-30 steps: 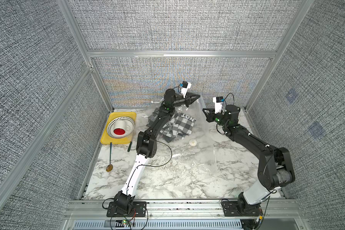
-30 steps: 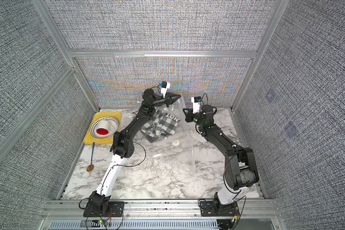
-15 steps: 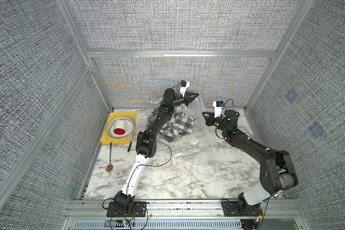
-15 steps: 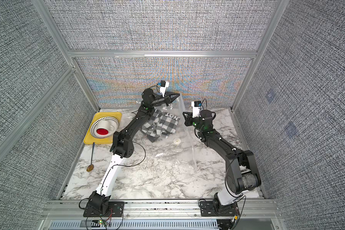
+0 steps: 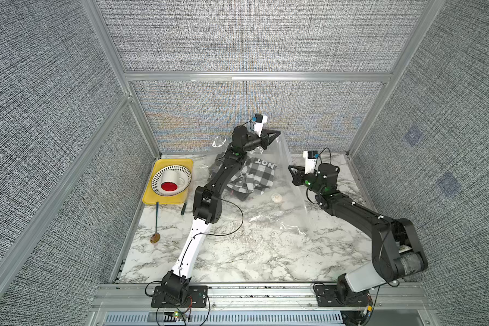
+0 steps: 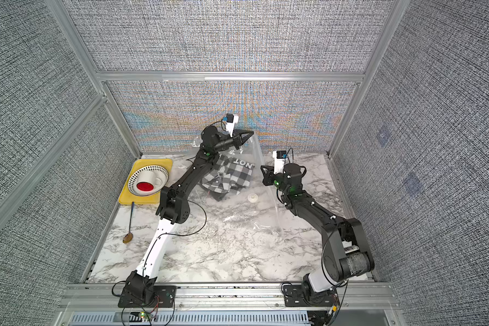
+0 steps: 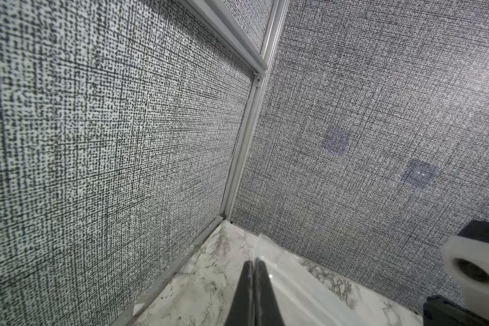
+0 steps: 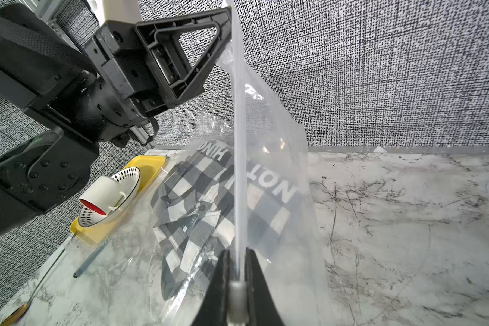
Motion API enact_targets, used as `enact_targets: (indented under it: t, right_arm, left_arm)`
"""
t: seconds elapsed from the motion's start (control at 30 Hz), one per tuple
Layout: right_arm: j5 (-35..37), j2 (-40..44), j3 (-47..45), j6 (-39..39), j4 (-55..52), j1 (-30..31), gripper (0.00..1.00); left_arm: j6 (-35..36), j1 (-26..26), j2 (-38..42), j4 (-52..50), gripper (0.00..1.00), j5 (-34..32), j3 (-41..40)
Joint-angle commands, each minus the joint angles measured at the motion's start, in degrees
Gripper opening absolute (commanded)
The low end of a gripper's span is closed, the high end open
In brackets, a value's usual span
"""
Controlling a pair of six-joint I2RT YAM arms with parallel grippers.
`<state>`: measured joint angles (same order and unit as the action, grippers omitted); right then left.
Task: Place the folded shirt into the vacuum bag
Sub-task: Close the vacuum bag at the center of the board.
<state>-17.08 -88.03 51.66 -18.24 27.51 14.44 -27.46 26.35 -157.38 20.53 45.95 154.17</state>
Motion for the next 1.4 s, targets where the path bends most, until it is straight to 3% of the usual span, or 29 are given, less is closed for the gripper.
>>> enact_targets:
  t: [0.0,1.37]
  right_arm:
    - [-1.65,0.48,-1.37,0.24,-9.83,0.23,0.0]
    - [3.8,14.03,-23.57,-0.56,-9.14,0.65,0.0]
  left_arm:
    - [-0.84,-1.61,-0.12,4.87,0.0,-13.44,0.89]
    - [-2.13,-2.26,-0.82,5.23,0.0,-16.39,1.31]
